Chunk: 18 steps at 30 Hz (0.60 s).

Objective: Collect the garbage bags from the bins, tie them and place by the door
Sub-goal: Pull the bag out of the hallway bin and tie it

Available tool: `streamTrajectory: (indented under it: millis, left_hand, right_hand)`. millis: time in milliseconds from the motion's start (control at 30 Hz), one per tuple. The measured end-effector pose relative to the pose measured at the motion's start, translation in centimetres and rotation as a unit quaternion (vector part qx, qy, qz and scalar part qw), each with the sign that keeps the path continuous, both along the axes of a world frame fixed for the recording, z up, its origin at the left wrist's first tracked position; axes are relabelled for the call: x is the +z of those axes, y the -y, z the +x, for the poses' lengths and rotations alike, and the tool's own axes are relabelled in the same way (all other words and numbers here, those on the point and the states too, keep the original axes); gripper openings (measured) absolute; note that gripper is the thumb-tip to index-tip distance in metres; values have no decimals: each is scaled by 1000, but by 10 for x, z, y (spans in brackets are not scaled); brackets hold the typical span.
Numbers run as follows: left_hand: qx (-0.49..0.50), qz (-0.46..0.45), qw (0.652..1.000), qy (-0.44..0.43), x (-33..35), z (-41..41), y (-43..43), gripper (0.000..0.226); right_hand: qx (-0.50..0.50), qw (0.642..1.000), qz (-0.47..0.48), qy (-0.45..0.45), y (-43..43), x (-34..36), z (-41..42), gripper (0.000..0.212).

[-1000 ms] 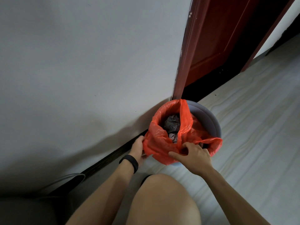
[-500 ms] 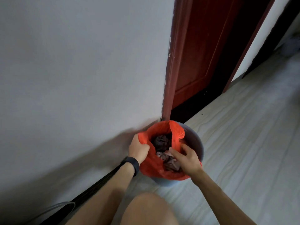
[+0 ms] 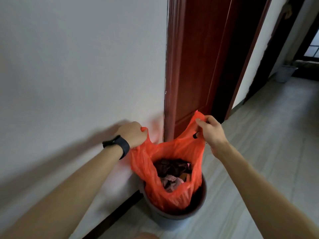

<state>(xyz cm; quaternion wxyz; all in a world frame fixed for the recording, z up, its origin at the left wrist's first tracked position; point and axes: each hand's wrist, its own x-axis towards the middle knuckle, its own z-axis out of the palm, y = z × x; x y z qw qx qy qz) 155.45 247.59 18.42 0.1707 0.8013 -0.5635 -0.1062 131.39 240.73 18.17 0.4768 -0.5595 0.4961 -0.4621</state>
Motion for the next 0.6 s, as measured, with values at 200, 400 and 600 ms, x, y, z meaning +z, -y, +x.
streamTrajectory:
  millis: [200, 400, 600]
  left_hand:
    - [-5, 54, 959, -278, 37, -25, 18, 27]
    - [-64, 58, 934, -346, 38, -46, 21, 20]
    - [-97, 55, 937, -331, 38, -60, 23, 29]
  right_hand:
    - [170, 972, 15, -164, -18, 0, 5, 19]
    - [216, 949, 8, -232, -40, 1, 2, 42]
    - [154, 957, -56, -240, -42, -14, 8, 28]
